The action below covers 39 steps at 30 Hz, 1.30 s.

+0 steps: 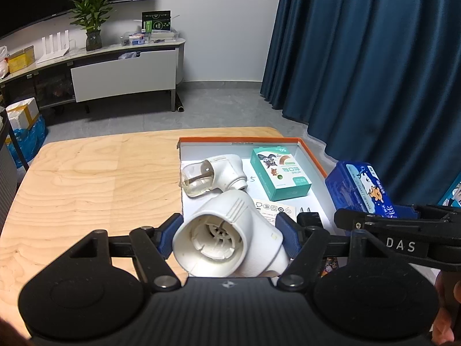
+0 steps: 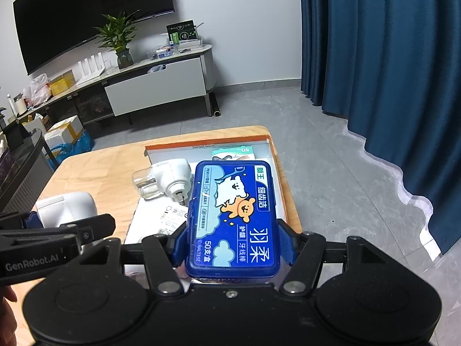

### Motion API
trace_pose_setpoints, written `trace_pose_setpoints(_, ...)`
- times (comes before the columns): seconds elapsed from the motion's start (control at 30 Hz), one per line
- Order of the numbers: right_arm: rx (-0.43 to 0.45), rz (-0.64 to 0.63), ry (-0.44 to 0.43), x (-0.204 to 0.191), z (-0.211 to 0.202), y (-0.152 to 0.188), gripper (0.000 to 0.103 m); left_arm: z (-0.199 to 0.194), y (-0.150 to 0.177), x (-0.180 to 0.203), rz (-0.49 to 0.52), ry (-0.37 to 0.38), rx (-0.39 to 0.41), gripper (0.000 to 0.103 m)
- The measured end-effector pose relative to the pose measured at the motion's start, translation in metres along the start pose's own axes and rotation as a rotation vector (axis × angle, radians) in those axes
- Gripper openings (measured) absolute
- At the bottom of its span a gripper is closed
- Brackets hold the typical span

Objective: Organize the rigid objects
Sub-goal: 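Lower the plug adapter with left tool while right tool lowers the blue tin into the tray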

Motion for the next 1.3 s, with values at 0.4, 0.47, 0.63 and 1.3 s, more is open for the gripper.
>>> trace_pose_setpoints(0.4,-0.001,-0.019,-0.005,-0.0014,-0.0003,0.0007,0.073,0.0007,-0.0022,-0.0038,-0.006,-0.004,0.003,0.072)
trace_pose_setpoints(0.47,0.0,-0.017,-0.007,-0.0013,-0.0011,0.001,0.073,0.0009,-0.0025,-0.0039,-0.006,-0.003,0.003,0.072)
trace_pose_setpoints(0.63,-0.001,-0.023,-0.008,-0.0019,-0.0011,-0.0002,0.073,0.0013,-0.0027,-0.0046,-0.006,-0.005,0.003,0.072)
trace_pose_setpoints(1.3,-0.018,-0.035,-0.023,-0.008,0.0069,-0.0033,0.073,0.003,-0.0034,-0.0054,-0.009,-0.007,-0.004,0.072)
Point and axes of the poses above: each gripper's, at about its wrist camera, not at the fingertips, and z roughly the way its jaws point, x to its right, y to its underside, the point moved 9 cm from there along z, roughly the way its jaws point, and after that the axes turned 11 degrees about -z, right-handed, at the moved point
